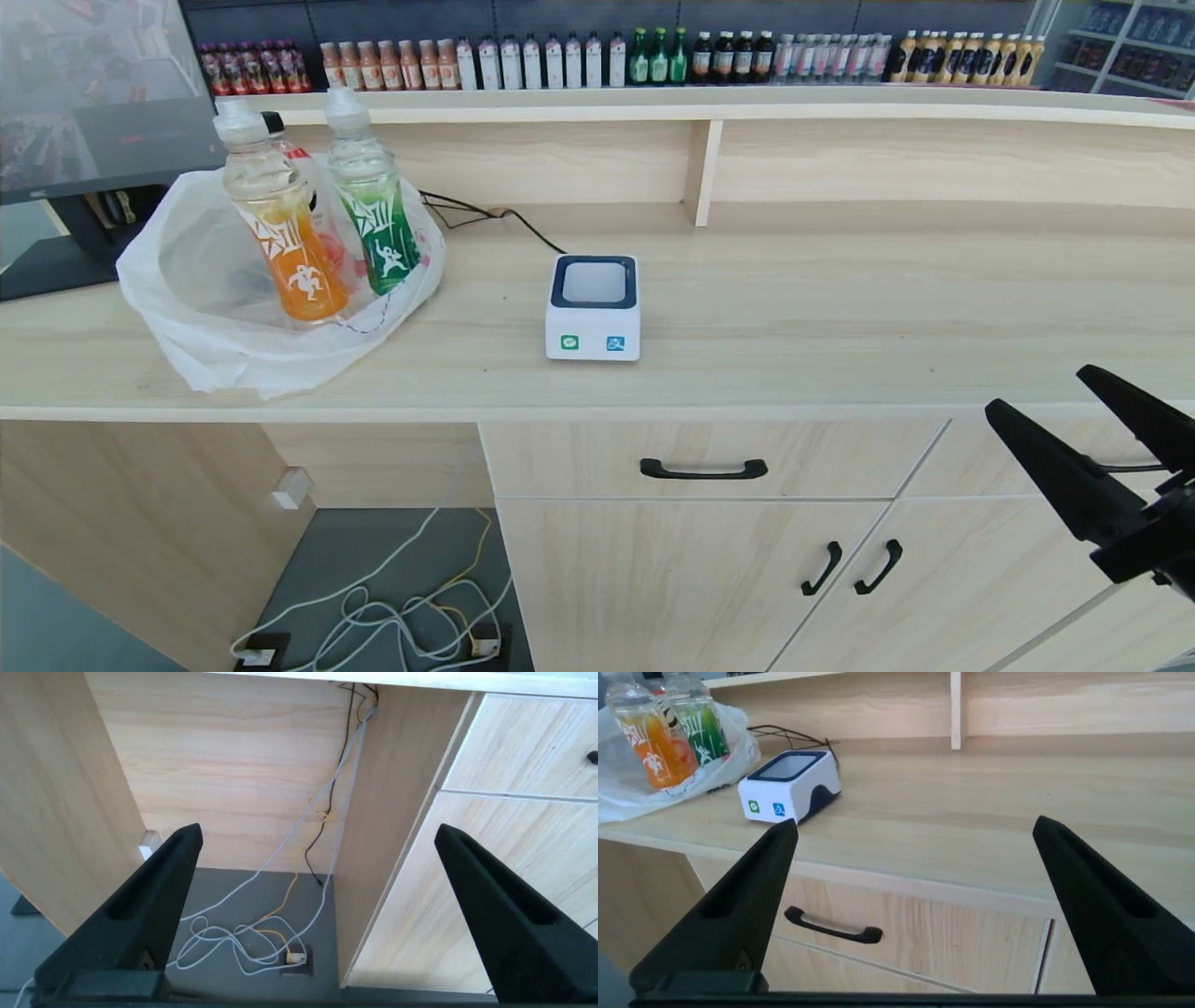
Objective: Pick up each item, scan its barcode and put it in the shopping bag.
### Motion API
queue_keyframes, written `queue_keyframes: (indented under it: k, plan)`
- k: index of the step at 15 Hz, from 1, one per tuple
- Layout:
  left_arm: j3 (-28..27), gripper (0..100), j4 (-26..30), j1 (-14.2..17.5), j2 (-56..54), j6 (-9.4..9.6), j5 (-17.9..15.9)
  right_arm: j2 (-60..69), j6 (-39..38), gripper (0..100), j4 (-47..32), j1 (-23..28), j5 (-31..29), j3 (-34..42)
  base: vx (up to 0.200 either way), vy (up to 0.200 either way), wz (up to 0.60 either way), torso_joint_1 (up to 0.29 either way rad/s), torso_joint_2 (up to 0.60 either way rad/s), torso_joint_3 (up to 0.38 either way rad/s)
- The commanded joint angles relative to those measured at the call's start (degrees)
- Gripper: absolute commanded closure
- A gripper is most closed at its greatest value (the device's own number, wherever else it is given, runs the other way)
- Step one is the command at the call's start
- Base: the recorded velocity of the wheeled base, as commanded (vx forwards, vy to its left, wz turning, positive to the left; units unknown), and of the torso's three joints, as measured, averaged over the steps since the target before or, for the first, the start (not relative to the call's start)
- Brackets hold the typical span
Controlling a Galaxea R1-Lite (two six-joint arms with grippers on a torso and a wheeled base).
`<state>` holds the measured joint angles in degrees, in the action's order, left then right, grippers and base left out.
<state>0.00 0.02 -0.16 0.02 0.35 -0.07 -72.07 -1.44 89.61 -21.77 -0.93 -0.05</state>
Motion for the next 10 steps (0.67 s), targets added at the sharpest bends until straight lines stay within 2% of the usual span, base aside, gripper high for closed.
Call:
queue_keyframes:
  k: [1,3,7,8,10]
  plan:
    - [0.00,0,-0.02,0.07,-0.02,0.00,-0.01,0.35,-0.41,0,-0.93,-0.20,-0.13,0.05,0.000,0.000,0.00,0.000,0.00,0.000]
    - [0.00,0,-0.02,0.07,-0.02,0.00,-0.01,1.85,-0.58,0,-6.47,-0.73,-0.22,0.05,0.000,0.000,0.00,0.000,0.00,0.000]
    - [0.00,0,-0.02,0.07,-0.02,0.09,-0.01,30.59,0.74,0,-53.31,-7.32,-0.22,-0.04,0.000,0.000,0.00,0.000,0.00,0.000]
    - [0.00,0,-0.02,0.07,-0.02,0.09,-0.01,37.18,2.14,0,-62.72,-8.90,-0.13,-0.13,0.000,0.000,0.00,0.000,0.00,0.000]
    - [0.00,0,-0.02,0.07,-0.02,0.09,-0.01,45.97,4.69,0,-74.76,-11.27,-0.04,-0.13,0.000,0.000,0.00,0.000,0.00,0.000]
